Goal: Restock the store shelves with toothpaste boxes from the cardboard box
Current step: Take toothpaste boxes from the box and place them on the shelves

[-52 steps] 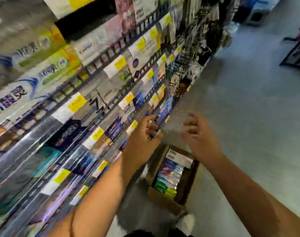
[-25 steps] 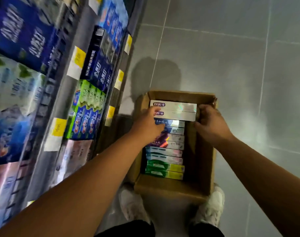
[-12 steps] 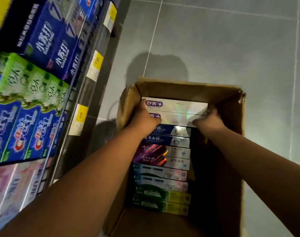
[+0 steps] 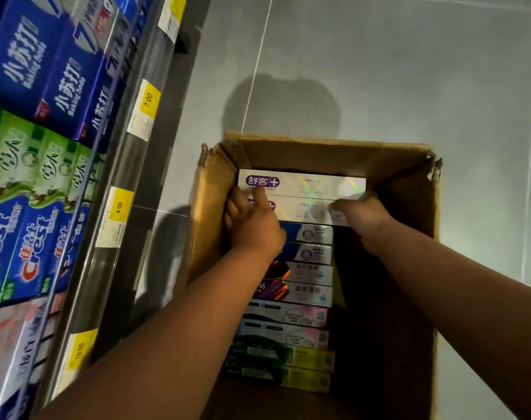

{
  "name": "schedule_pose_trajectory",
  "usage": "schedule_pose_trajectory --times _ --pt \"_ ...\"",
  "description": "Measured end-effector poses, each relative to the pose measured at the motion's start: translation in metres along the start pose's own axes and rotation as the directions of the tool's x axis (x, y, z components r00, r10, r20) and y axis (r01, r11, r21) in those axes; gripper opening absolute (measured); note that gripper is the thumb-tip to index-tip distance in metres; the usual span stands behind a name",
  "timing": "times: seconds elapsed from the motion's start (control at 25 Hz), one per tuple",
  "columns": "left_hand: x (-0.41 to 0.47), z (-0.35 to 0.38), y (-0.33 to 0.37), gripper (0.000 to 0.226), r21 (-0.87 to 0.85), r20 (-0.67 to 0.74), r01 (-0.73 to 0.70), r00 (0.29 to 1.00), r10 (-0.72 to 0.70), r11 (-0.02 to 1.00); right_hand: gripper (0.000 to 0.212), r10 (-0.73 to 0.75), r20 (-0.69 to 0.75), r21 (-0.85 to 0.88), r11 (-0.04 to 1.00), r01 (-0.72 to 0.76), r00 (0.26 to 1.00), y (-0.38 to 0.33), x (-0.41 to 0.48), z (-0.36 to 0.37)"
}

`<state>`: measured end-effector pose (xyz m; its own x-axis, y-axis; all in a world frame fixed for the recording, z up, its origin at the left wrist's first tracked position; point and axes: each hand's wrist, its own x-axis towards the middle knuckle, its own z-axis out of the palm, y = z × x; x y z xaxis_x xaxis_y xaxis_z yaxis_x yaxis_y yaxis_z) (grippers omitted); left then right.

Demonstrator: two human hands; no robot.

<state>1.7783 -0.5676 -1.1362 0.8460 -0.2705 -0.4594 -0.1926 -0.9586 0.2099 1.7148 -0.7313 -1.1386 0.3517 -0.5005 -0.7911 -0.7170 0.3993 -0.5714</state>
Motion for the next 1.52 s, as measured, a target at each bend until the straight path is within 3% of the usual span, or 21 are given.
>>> schedule_pose_trajectory --times 0.12,0.36,0.52,0.72,0.84,0.92,1.04,1.12,1.2,1.32,1.44,1.52 --pt "-0.003 0.003 -0.004 0.072 0.044 -0.046 -0.088 0.995 0.090 0.995 0.040 0.030 -0.065 0.085 0.996 -0.024 0.997 -0.005 0.006 -0.002" --pt "-0.001 0.000 -0.016 0.069 0.138 -0.066 -0.155 0.984 0.165 0.978 0.041 0.040 -0.107 0.196 0.980 -0.018 0.993 -0.012 0.003 -0.003" --pt "-0.002 0.000 -0.022 0.065 0.135 -0.103 -0.226 0.965 0.241 0.965 0.078 0.016 0.009 0.328 0.945 -0.018 1.000 -0.023 -0.009 -0.007" --pt "-0.001 0.002 -0.027 0.056 0.173 -0.124 -0.268 0.949 0.291 0.948 0.043 -0.121 0.007 0.279 0.953 0.114 0.993 -0.044 -0.051 -0.012" --pt "0.000 0.004 -0.027 0.062 0.224 -0.078 -0.254 0.958 0.277 0.941 0.051 -0.276 -0.077 0.122 0.951 0.284 0.958 -0.054 -0.078 -0.023" --pt "0.003 0.001 -0.026 0.060 0.288 -0.075 -0.280 0.947 0.313 0.916 0.040 -0.372 -0.091 -0.001 0.928 0.374 0.924 -0.059 -0.094 -0.034" --pt "0.006 -0.010 -0.025 0.057 0.408 -0.023 -0.359 0.915 0.403 0.839 0.027 -0.407 -0.083 -0.092 0.912 0.399 0.910 -0.061 -0.104 -0.048" --pt "0.005 -0.013 -0.027 0.057 0.459 0.008 -0.375 0.908 0.419 0.805 0.025 -0.395 -0.117 -0.058 0.919 0.390 0.911 -0.063 -0.103 -0.054" --pt "0.001 -0.013 -0.032 0.052 0.477 -0.061 -0.413 0.865 0.498 0.776 0.019 -0.381 -0.140 -0.019 0.924 0.382 0.914 -0.068 -0.102 -0.058" --pt "-0.010 -0.013 -0.036 0.048 0.525 -0.173 -0.481 0.747 0.642 0.702 0.006 -0.369 -0.148 0.044 0.924 0.379 0.918 -0.078 -0.101 -0.069" --pt "-0.024 -0.035 -0.038 0.049 0.520 -0.174 -0.569 0.660 0.731 0.637 0.012 -0.318 -0.175 0.066 0.940 0.334 0.932 -0.090 -0.102 -0.080" --pt "-0.031 -0.059 -0.039 0.055 0.442 -0.160 -0.628 0.648 0.745 0.641 0.014 -0.224 -0.201 0.127 0.959 0.252 0.954 -0.094 -0.107 -0.084"
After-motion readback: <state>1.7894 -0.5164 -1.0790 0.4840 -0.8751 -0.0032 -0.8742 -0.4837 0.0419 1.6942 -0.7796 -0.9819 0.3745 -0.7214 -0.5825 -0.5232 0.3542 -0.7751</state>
